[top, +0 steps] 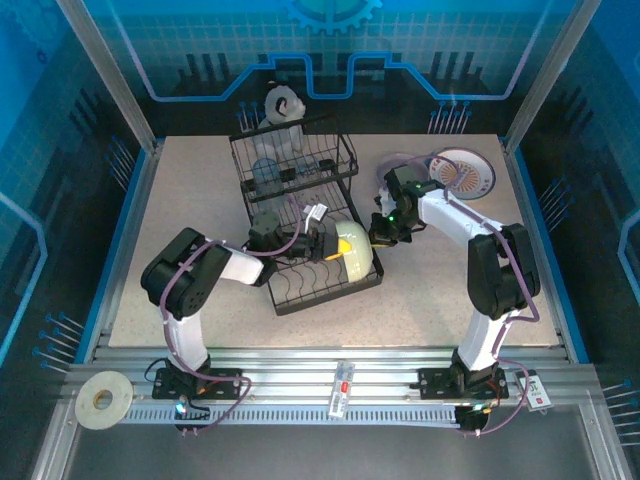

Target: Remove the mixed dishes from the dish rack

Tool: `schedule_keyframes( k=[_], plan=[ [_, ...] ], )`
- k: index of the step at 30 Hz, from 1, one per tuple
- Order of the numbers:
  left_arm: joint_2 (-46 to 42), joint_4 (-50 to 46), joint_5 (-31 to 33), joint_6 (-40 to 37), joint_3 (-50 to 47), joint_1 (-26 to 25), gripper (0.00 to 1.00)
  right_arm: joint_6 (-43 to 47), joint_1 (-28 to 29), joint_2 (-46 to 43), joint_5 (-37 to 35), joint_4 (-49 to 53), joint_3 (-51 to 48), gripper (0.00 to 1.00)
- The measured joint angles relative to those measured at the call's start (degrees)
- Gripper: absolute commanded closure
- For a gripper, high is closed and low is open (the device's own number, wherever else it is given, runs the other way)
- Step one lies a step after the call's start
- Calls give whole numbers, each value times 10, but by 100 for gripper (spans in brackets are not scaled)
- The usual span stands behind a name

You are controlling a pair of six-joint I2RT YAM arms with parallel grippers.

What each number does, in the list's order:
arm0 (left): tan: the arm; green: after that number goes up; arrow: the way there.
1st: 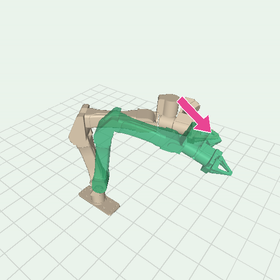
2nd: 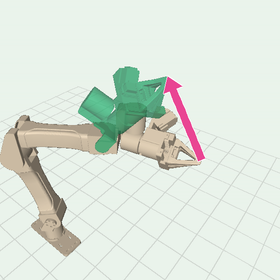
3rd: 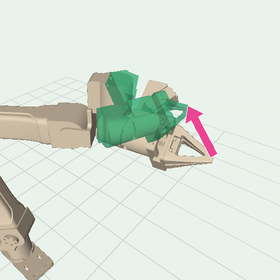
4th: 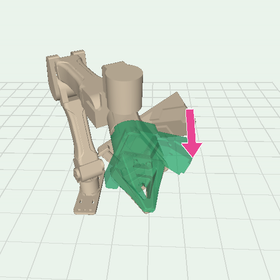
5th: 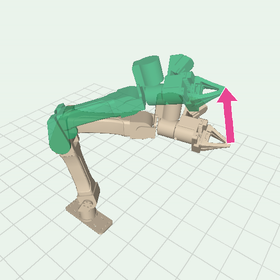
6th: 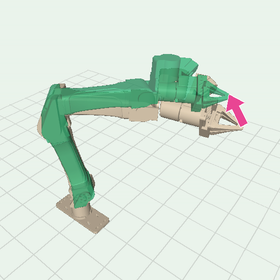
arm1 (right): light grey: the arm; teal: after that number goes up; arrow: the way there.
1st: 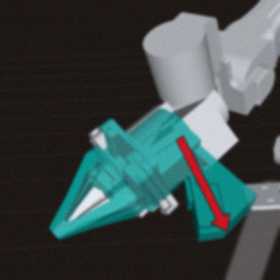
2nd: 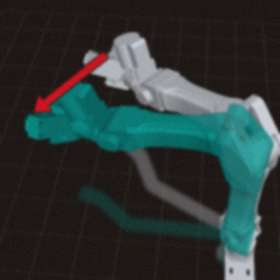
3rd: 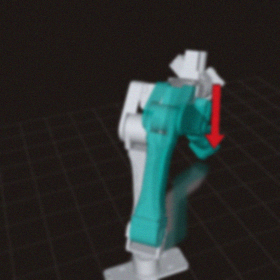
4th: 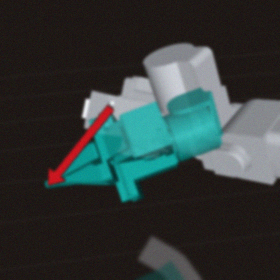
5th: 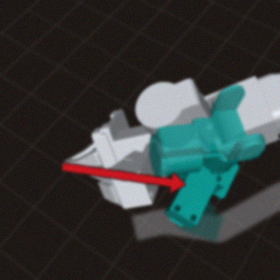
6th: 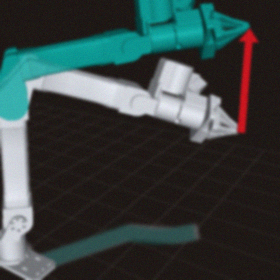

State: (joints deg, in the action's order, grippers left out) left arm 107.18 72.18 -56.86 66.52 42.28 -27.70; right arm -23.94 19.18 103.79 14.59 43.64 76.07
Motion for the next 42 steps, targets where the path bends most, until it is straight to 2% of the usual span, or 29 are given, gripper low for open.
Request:
schedule_keyframes(
  k=[8,18,24,32,42],
  plan=[
    [-37,-117,4,-50,15,-3,100,-3,0,0,0,0,0,100],
    [-151,-411,55,-206,27,-3,100,-10,0,2,21,-6,0,100],
    [-187,-520,88,-266,42,-3,100,-13,0,9,42,-7,2,100],
    [-189,-548,97,-283,52,-10,100,-15,0,14,54,-7,5,100],
    [-176,-493,106,-264,69,-36,100,-17,0,15,54,-4,8,100]
  ],
)
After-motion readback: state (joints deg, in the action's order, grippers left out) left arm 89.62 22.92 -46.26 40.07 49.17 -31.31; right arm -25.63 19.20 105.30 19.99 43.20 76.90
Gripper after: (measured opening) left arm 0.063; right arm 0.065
